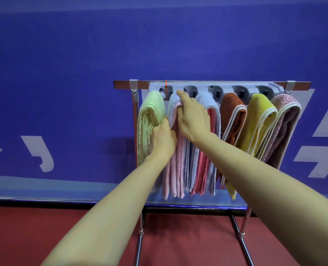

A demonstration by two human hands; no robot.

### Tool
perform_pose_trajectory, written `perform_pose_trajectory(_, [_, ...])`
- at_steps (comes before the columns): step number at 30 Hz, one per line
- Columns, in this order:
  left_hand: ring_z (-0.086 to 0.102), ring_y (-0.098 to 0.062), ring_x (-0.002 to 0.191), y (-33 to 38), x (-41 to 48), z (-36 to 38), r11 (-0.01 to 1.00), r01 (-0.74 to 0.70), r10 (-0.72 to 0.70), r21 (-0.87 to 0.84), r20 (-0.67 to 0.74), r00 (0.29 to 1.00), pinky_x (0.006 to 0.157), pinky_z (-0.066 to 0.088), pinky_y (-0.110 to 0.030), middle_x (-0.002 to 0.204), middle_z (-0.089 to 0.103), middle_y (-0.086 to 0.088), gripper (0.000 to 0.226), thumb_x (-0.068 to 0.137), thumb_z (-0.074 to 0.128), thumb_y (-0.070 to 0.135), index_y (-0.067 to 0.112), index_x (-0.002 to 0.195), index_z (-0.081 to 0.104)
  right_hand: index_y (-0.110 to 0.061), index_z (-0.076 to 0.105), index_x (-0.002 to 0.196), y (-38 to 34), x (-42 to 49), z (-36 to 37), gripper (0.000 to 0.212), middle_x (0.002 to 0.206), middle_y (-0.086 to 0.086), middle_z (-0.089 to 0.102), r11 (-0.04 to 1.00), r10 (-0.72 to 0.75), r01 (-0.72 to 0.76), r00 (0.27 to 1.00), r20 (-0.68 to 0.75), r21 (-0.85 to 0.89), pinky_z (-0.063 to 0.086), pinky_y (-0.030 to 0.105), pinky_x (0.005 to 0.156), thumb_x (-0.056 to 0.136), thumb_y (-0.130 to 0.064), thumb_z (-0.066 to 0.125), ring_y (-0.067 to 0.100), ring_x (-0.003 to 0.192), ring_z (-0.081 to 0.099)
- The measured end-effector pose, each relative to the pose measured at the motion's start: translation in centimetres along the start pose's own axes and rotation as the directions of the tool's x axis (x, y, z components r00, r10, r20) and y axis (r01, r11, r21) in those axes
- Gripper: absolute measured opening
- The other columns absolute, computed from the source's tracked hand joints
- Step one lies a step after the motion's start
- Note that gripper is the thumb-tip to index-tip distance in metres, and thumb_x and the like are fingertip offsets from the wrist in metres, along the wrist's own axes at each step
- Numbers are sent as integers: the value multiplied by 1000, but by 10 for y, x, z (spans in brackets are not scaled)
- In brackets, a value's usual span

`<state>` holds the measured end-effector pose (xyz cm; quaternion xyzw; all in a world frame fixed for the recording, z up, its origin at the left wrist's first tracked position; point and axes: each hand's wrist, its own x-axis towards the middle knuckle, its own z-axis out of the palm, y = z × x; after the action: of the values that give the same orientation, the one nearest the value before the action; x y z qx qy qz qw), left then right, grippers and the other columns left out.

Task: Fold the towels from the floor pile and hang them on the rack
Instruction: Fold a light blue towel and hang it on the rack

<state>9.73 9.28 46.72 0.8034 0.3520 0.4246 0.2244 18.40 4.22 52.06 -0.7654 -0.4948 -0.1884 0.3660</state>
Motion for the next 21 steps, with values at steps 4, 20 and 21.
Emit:
perform_pose_trajectory(4, [62,-47,89,4,4,3,992,-26,15,125,85,996,70,45,-46,97,65,-27,10,97,45,7,4,104,50,-25,32,153,-2,-2,-1,51,132,15,59,998,27,-27,1000,3,58,44,45,83,102,-24,34,41,114,56])
perform_pose_trajectory(20, [63,-39,108,0,9,23,956,-64,19,285,156,988,79,45,-40,114,62,-16,31,97,45,25,7,120,55,-10,37,59,-11,-16,-6,18,63,10,44,899,276,-316,946,169,304,18,36,49,73,-5,46,33,66,38])
perform_pose_trajectory(21, [63,-42,106,0,7,23,963,-43,8,268,131,991,76,44,-39,113,62,-18,31,97,44,25,6,119,53,-7,40,60,-9,-18,-6,11,60,10,46,894,271,-308,950,155,324,22,37,49,70,-6,44,34,65,40])
